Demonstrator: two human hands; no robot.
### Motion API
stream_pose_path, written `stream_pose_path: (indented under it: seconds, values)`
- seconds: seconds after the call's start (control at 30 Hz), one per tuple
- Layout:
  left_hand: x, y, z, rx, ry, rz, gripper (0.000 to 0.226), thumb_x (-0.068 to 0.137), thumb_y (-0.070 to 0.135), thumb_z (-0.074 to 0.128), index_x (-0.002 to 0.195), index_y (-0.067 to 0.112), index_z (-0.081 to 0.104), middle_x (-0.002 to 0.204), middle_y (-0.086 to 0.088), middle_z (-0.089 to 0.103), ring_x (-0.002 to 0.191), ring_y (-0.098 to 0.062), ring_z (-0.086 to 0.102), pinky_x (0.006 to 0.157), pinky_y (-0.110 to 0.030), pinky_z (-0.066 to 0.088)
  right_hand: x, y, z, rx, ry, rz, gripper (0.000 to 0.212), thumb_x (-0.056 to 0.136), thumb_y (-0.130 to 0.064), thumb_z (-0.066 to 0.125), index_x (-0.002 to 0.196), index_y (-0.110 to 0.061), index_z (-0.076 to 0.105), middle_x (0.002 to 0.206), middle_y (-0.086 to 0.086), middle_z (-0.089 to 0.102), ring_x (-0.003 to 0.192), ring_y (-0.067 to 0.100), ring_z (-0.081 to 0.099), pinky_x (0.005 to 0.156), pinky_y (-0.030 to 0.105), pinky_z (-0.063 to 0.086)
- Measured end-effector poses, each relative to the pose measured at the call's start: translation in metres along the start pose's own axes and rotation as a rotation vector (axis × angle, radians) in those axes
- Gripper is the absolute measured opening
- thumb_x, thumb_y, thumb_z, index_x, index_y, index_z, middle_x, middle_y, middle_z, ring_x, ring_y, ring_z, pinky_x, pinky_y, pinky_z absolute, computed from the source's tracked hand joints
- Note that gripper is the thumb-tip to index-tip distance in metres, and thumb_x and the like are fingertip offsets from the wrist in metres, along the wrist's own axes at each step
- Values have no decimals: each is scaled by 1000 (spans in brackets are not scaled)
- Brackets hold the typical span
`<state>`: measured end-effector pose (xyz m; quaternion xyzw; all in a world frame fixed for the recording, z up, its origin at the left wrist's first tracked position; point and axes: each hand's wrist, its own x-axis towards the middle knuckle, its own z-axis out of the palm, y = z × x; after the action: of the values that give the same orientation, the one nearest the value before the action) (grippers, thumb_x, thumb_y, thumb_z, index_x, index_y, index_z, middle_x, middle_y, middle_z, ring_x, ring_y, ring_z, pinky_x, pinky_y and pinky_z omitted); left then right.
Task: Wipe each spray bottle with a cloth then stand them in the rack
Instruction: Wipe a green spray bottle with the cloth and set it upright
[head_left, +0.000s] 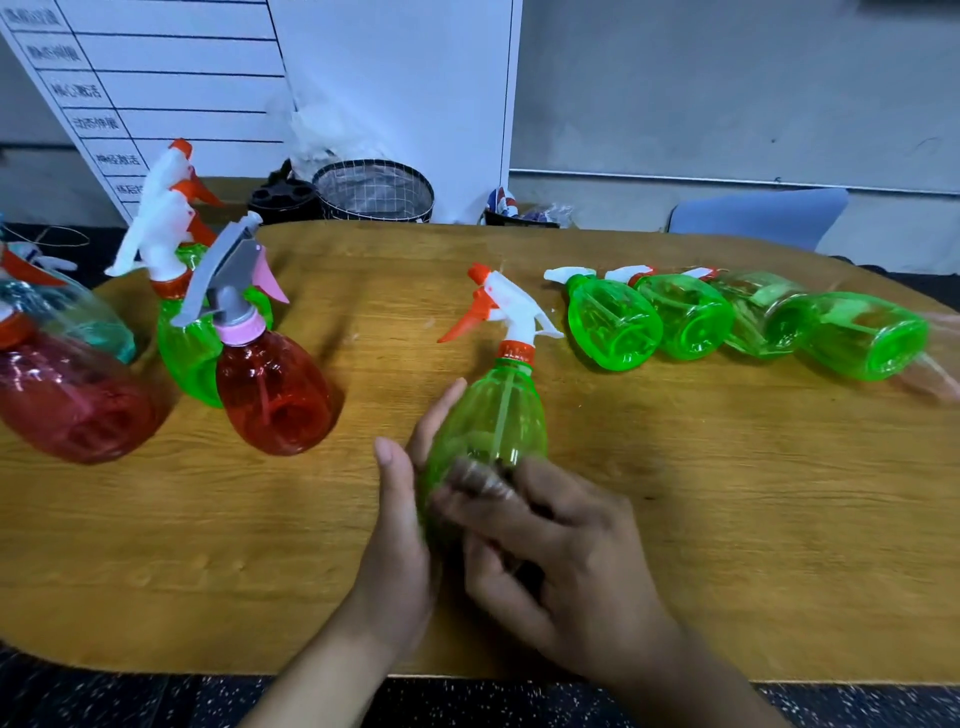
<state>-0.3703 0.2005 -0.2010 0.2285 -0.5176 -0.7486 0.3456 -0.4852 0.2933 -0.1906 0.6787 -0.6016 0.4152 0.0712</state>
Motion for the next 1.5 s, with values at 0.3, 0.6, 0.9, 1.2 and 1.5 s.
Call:
stream_pose_path:
  seconds: [0.3, 0.6, 0.9, 1.2, 1.5]
  values:
    - [1, 9, -4, 5, 39, 14, 99, 70, 75, 84, 155, 42, 47, 150, 2, 64, 136, -27, 63, 93, -44, 59, 13, 13, -17, 431, 301, 282, 26, 99, -11, 63, 123, -10, 73, 112, -2, 74, 103, 12, 70, 86, 23, 50]
    - [2, -2, -7, -14, -42, 15, 60, 95, 43, 59, 154, 39, 49, 149, 7, 64, 136, -19, 63, 98, -35, 60, 11, 10, -3, 172, 229, 318, 37, 103, -36, 59, 137, -22, 67, 109, 0, 60, 99, 8, 59, 85, 20, 48]
    - [1, -11, -8, 269, -52, 155, 59, 93, 52, 64, 150, 48, 52, 160, 22, 50, 152, -3, 42, 124, -46, 37, 24, 25, -5, 153, 280, 478, 31, 104, -35, 61, 132, -29, 71, 115, -5, 70, 106, 8, 67, 90, 32, 55]
    - [1, -9, -6, 224, -37, 143, 61, 91, 46, 64, 151, 40, 53, 153, 14, 59, 144, -11, 54, 117, -44, 49, 17, 29, -6, 147, 295, 460, 26, 104, -32, 60, 125, -21, 72, 112, -10, 72, 102, 8, 69, 86, 30, 55]
    - [1, -9, -10, 262, -43, 145, 59, 90, 51, 64, 147, 55, 53, 158, 12, 55, 147, -14, 52, 118, -57, 44, 23, 39, -9, 372, 378, 586, 10, 100, -27, 69, 104, -22, 77, 94, -7, 76, 85, 12, 71, 72, 30, 55]
